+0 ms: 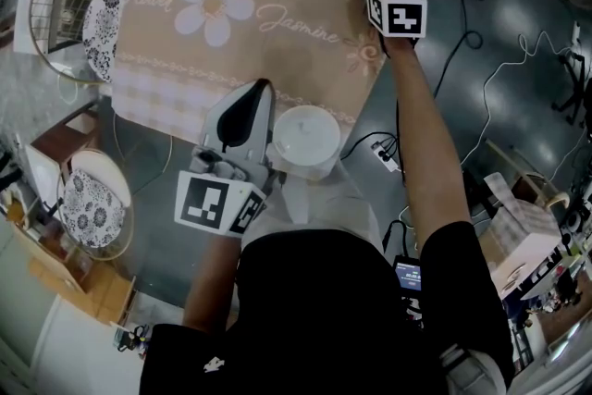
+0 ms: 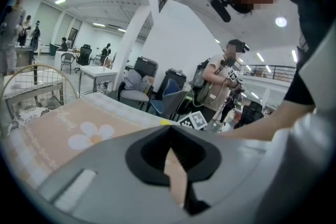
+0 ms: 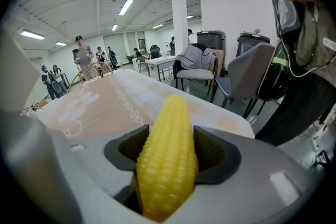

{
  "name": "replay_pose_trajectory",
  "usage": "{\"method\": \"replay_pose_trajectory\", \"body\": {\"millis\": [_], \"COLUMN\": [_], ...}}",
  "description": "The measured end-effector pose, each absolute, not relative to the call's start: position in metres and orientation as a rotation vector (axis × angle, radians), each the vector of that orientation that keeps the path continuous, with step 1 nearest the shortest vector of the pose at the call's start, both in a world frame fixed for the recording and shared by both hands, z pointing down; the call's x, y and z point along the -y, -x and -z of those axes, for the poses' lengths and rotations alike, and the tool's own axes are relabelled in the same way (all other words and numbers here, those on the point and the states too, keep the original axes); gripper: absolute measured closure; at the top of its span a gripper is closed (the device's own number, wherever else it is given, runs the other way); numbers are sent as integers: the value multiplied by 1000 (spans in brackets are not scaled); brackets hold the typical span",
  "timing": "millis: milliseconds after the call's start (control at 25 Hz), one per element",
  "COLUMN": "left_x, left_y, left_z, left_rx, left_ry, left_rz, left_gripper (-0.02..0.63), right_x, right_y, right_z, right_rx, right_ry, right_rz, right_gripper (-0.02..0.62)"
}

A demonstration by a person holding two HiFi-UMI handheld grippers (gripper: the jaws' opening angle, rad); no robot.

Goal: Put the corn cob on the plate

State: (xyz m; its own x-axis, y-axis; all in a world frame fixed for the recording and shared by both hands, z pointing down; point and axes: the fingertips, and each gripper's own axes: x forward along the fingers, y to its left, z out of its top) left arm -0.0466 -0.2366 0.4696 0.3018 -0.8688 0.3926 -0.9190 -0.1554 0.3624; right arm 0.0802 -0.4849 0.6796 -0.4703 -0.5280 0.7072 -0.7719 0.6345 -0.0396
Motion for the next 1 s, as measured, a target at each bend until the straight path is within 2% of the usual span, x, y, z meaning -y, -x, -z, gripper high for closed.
{"method": "replay_pose_trajectory", "body": {"millis": [1000], "left_x": [232], "left_y": [54], "left_z": [-451], "left_rx": [1569], "left_ry": [-2089], "left_rz": [-100], "left_gripper": [598], "right_x": [455], "right_y": [-74], "right_z": [-621], "right_rx": [2285], "right_ry": [-1027], "right_rz": [-431], "right_gripper": [334]}}
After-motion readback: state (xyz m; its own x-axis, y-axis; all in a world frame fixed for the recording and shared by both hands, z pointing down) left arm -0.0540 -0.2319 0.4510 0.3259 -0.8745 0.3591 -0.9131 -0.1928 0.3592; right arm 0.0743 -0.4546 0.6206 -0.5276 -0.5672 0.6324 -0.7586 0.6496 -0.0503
